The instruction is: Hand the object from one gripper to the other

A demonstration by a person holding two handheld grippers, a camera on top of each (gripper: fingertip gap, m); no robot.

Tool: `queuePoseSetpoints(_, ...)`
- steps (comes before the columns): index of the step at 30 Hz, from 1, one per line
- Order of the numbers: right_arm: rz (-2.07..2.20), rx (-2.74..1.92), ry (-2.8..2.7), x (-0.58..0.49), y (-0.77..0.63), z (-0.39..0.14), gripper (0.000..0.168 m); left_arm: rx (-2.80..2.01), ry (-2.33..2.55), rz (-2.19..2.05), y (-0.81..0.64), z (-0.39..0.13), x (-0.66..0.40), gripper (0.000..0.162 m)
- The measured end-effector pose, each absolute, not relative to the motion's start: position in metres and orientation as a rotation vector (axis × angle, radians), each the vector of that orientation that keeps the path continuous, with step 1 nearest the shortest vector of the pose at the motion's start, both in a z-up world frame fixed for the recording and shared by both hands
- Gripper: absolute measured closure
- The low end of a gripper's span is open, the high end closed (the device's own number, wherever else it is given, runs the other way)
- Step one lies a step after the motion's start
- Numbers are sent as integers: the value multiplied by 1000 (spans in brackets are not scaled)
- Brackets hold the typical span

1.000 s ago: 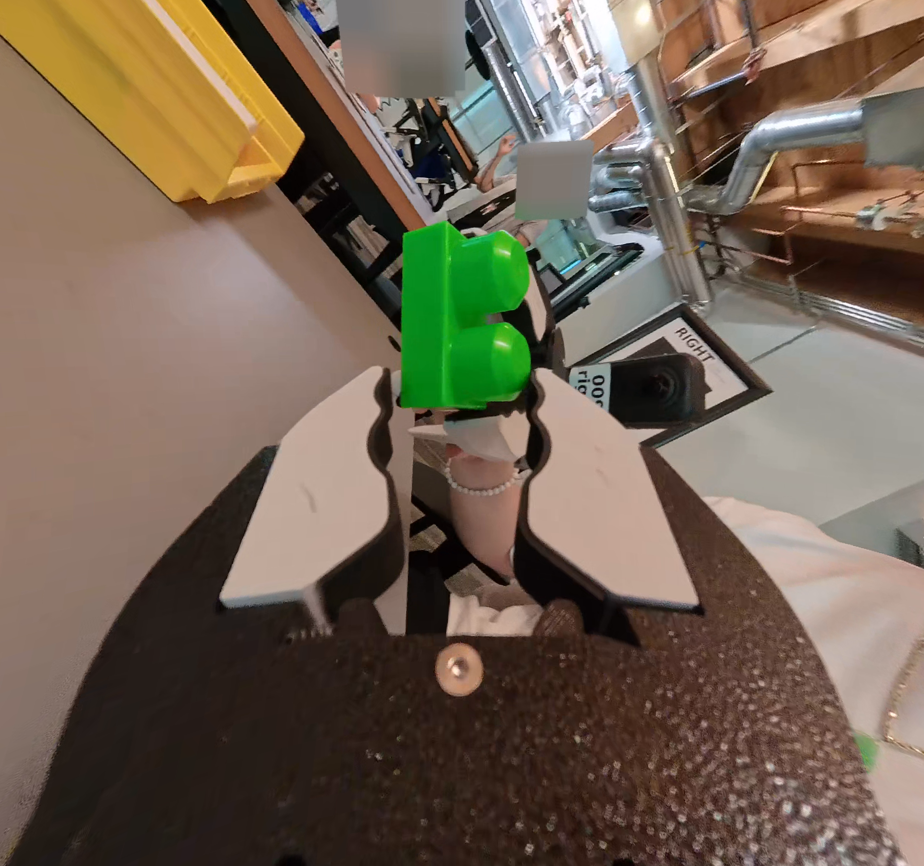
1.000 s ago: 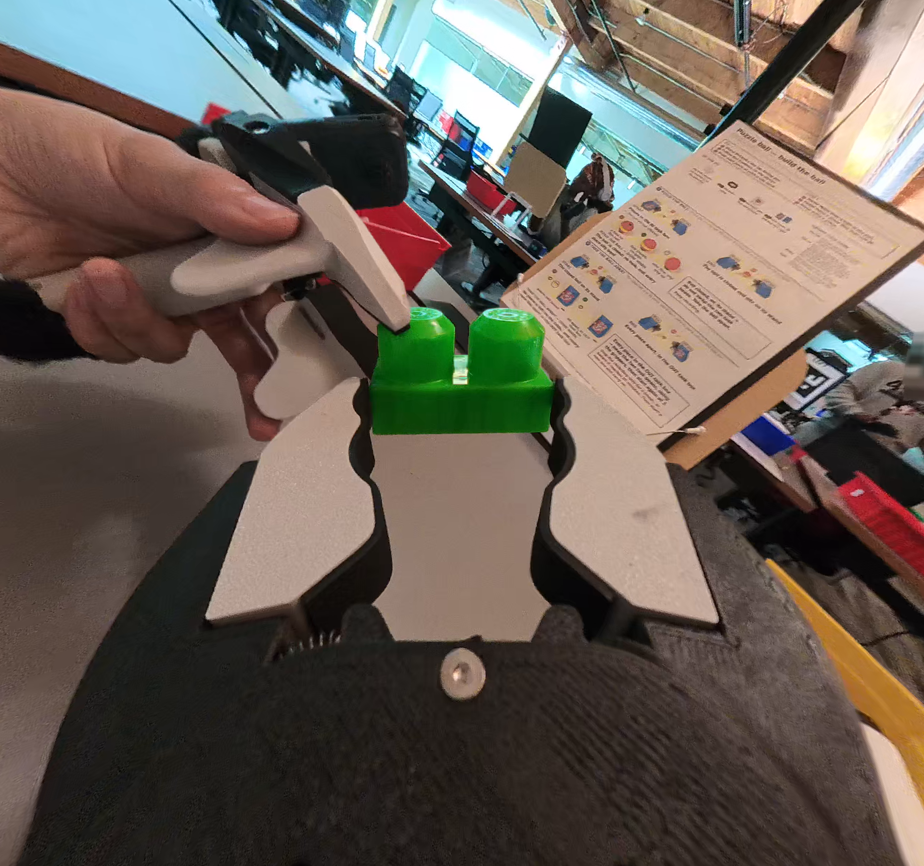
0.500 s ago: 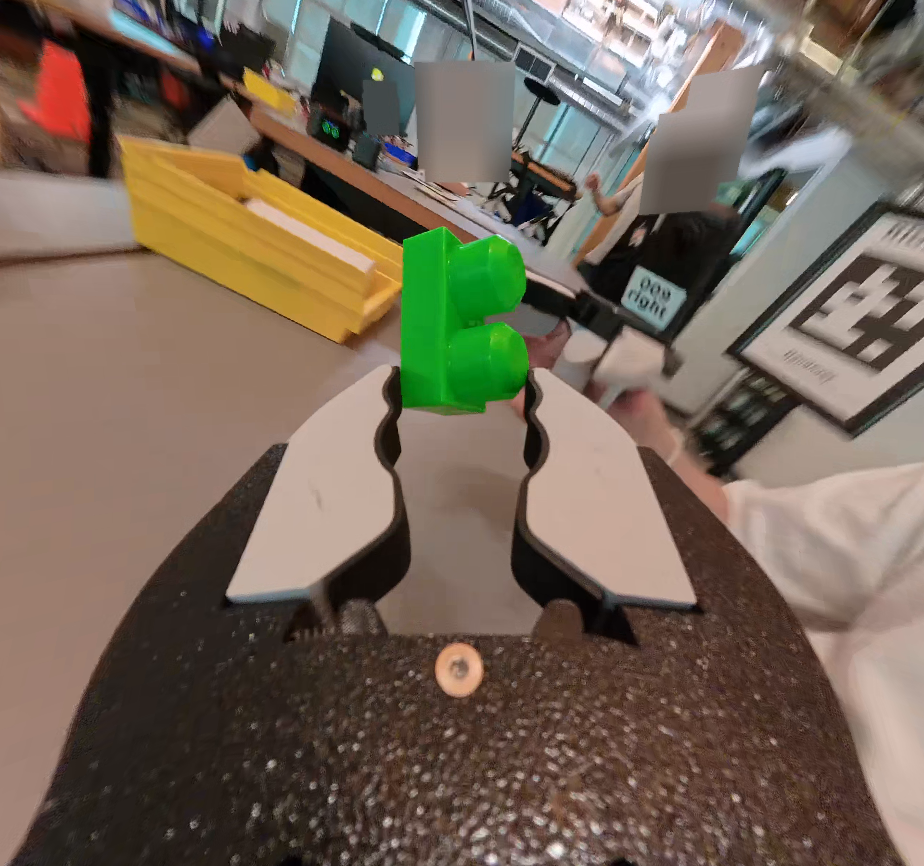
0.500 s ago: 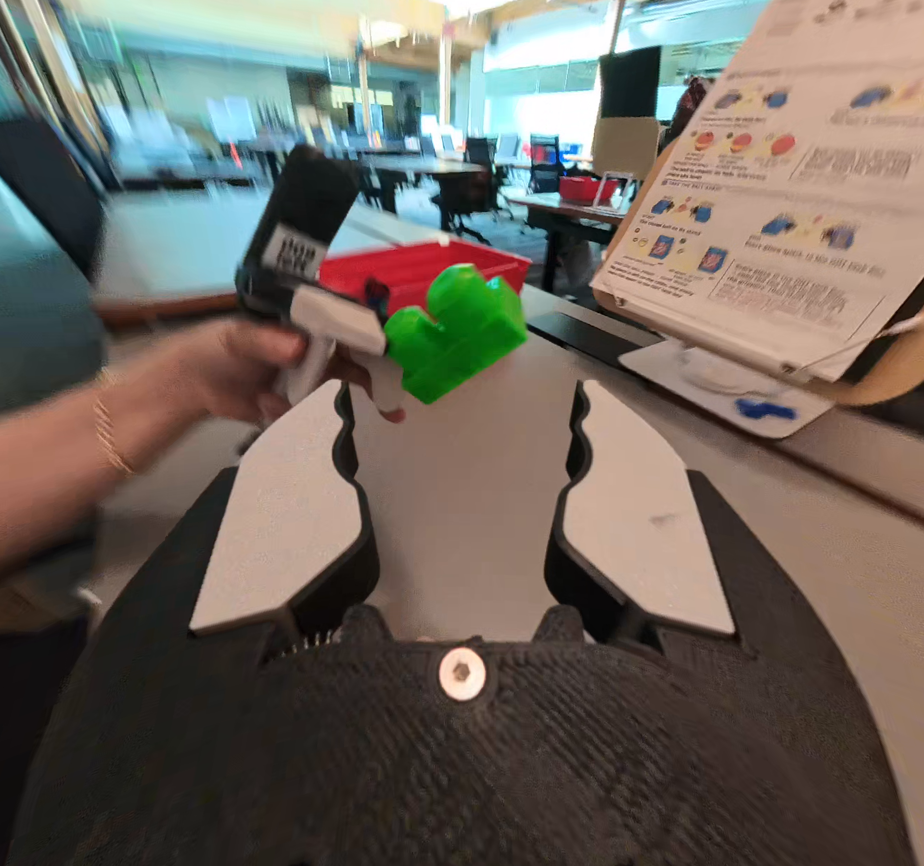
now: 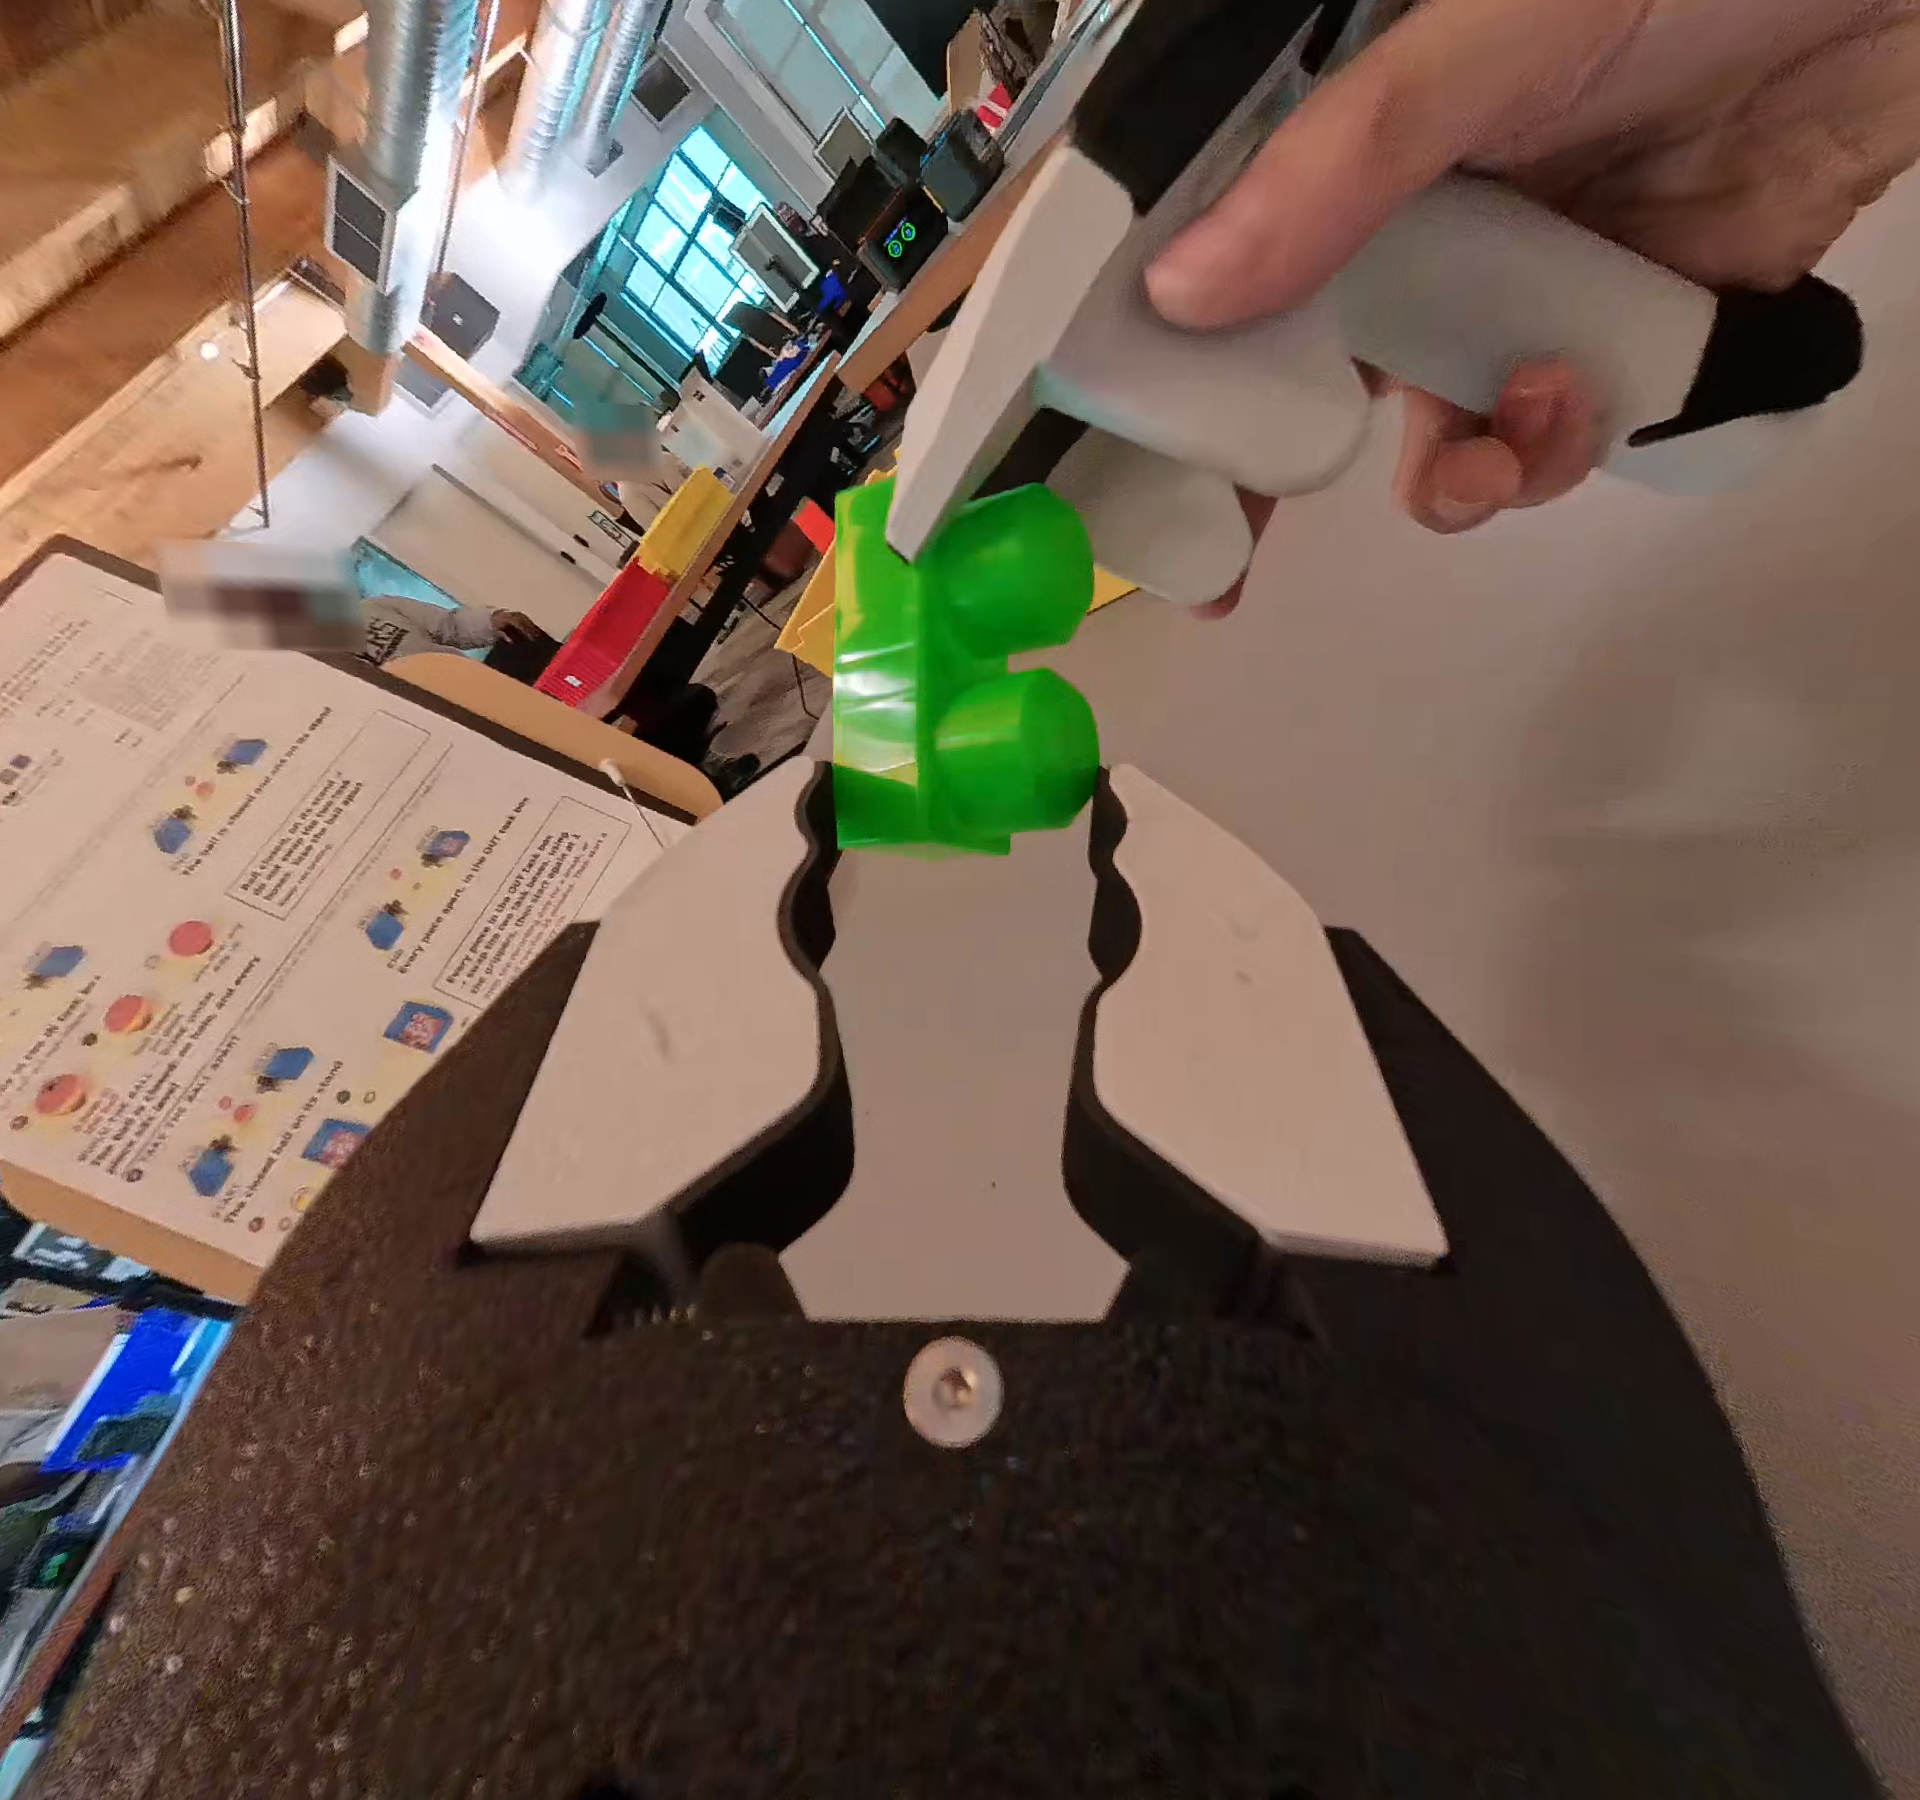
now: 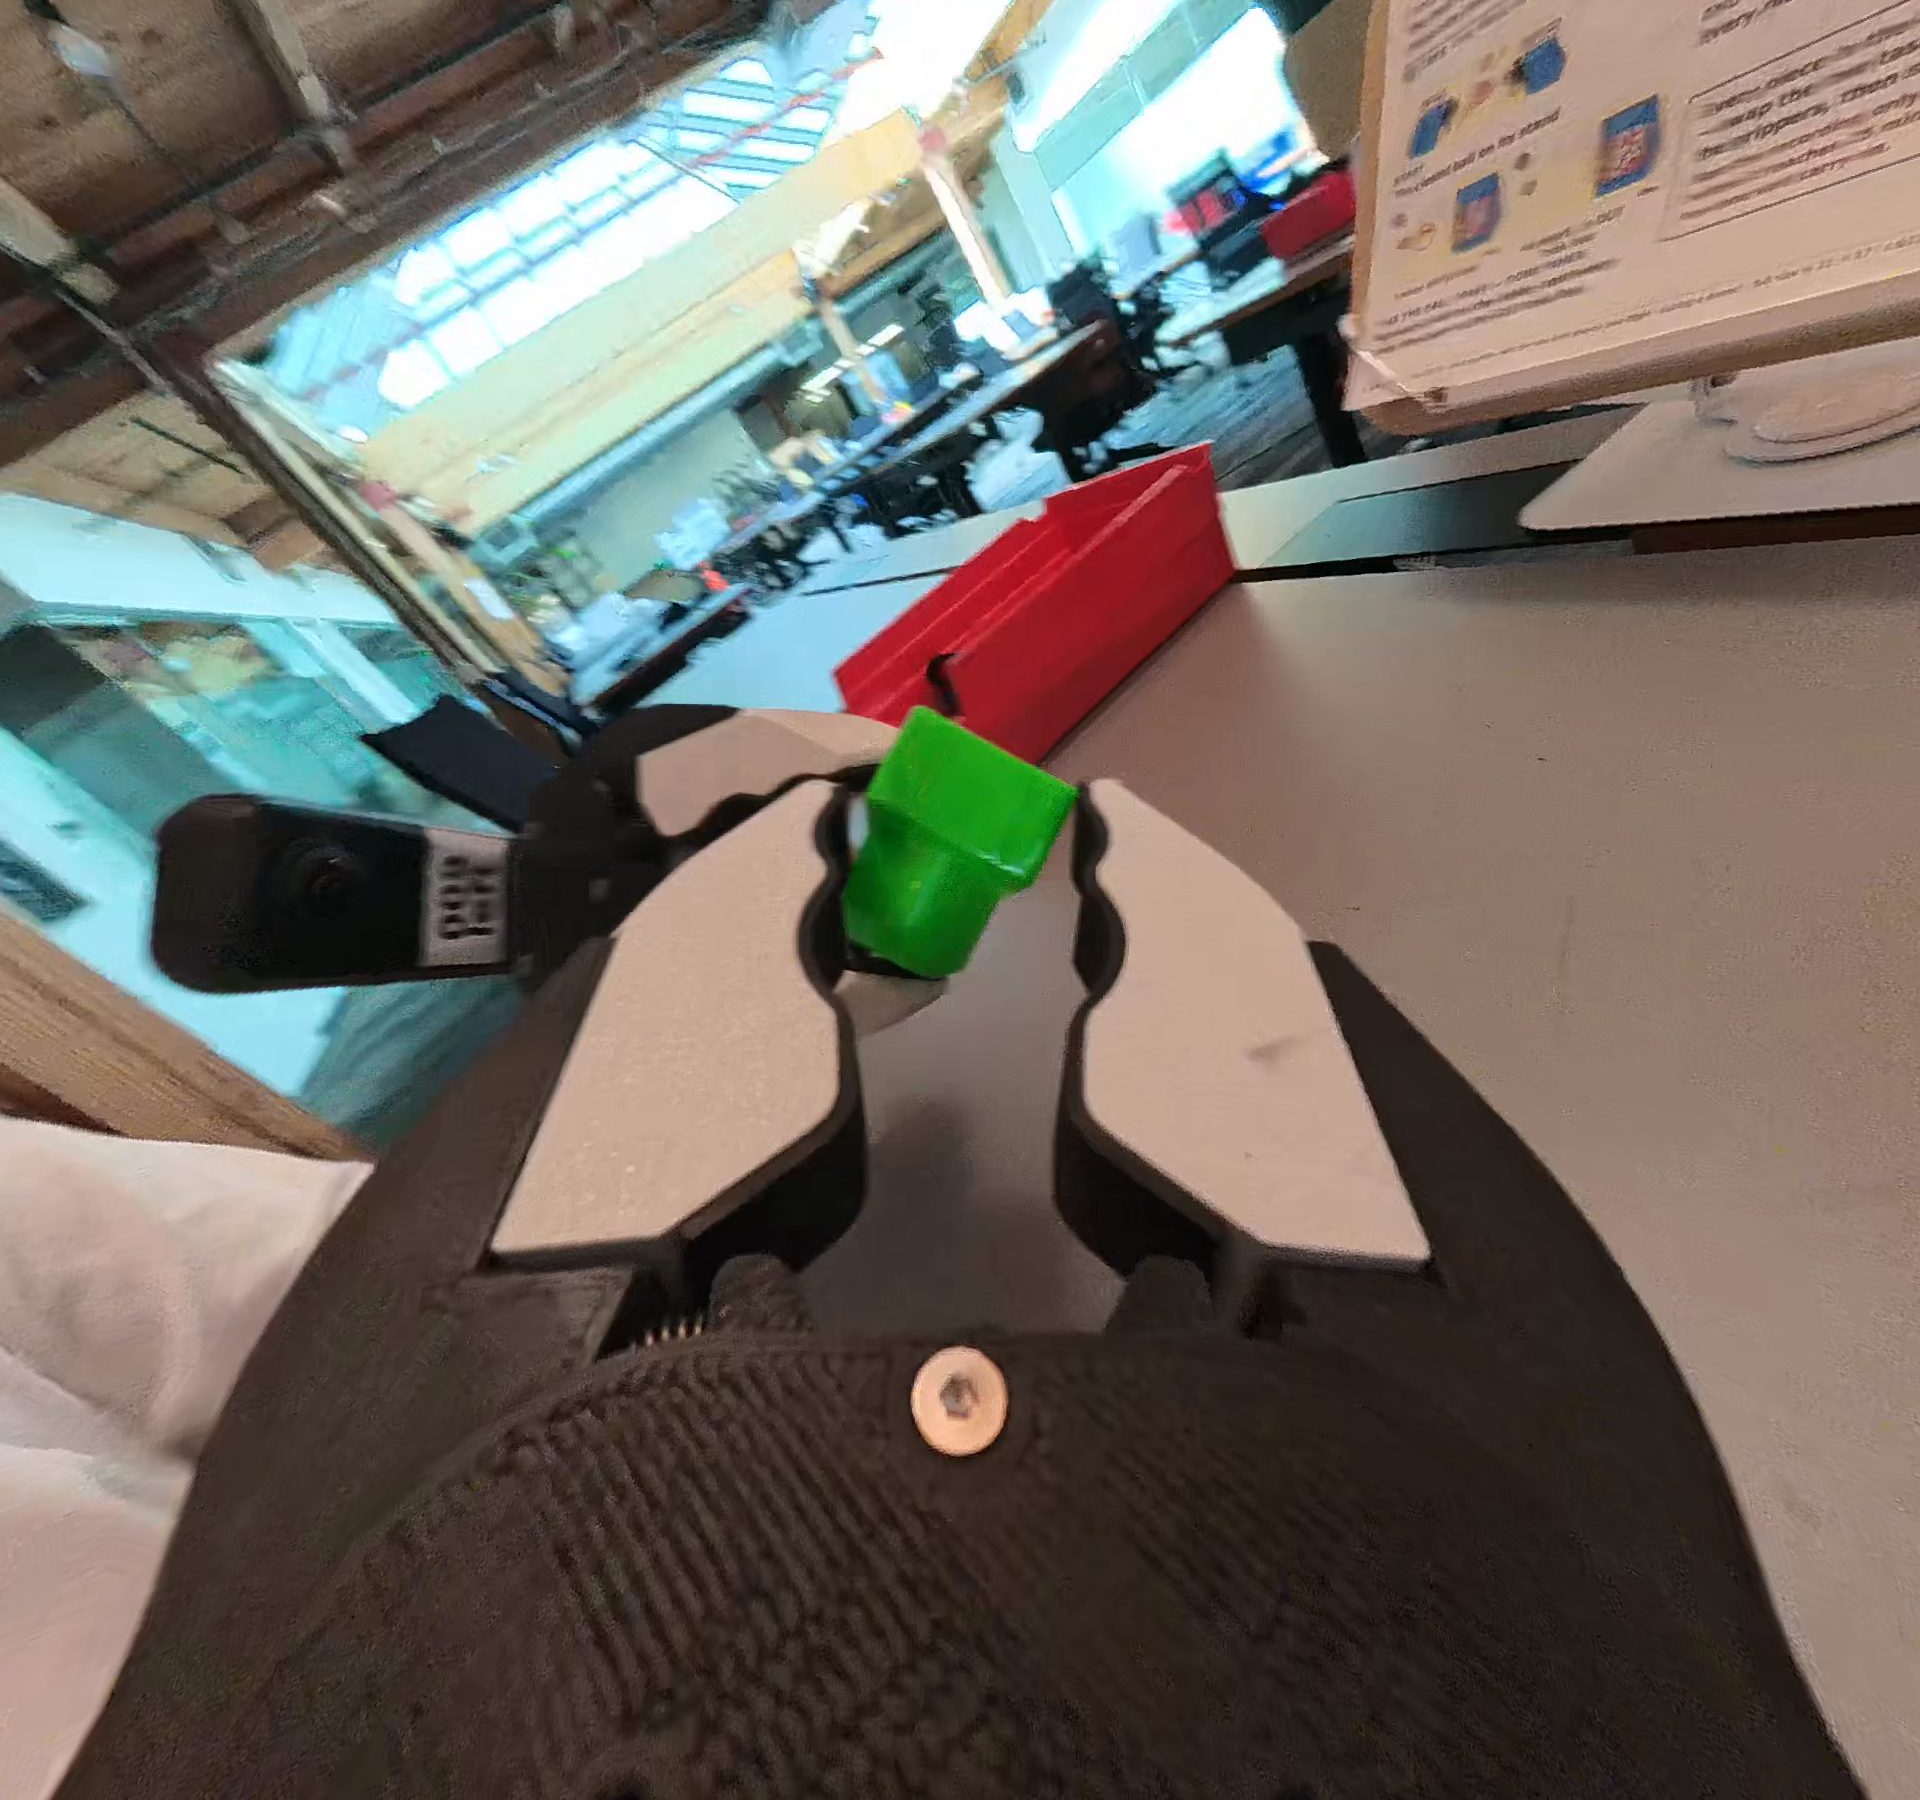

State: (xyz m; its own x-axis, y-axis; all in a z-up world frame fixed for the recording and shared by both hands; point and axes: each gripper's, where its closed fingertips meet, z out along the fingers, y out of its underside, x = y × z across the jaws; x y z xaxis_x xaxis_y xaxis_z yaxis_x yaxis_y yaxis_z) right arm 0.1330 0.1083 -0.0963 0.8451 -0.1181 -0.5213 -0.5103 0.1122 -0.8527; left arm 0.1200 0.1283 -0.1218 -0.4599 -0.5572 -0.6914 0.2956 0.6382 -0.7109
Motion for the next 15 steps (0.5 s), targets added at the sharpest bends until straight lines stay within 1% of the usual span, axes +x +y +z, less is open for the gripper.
queuePoseSetpoints(1,269,-1465,525,135,107,-99,130,-206,1793,-982,128,-123,121,116)
queuePoseSetpoints(4,249,-1503,469,135,108,-102,131,-189,1780,-928,130,-125,123,115)
queuePoseSetpoints(7,199,-1488,389,135,107,-97,131,-218,1770,-998,126,-124,121,108)
queuePoseSetpoints(9,183,-1468,339,135,103,-91,131,-317,1788,-1245,120,-117,115,103)
queuePoseSetpoints(11,211,-1402,271,129,98,-79,131,-499,1805,-1591,120,-104,110,84)
queuePoseSetpoints(12,234,-1375,255,127,95,-74,131,-582,1813,-1766,121,-99,108,78)
queuePoseSetpoints(15,303,-1308,137,110,94,-63,131,-752,1831,-2235,122,-91,99,79)
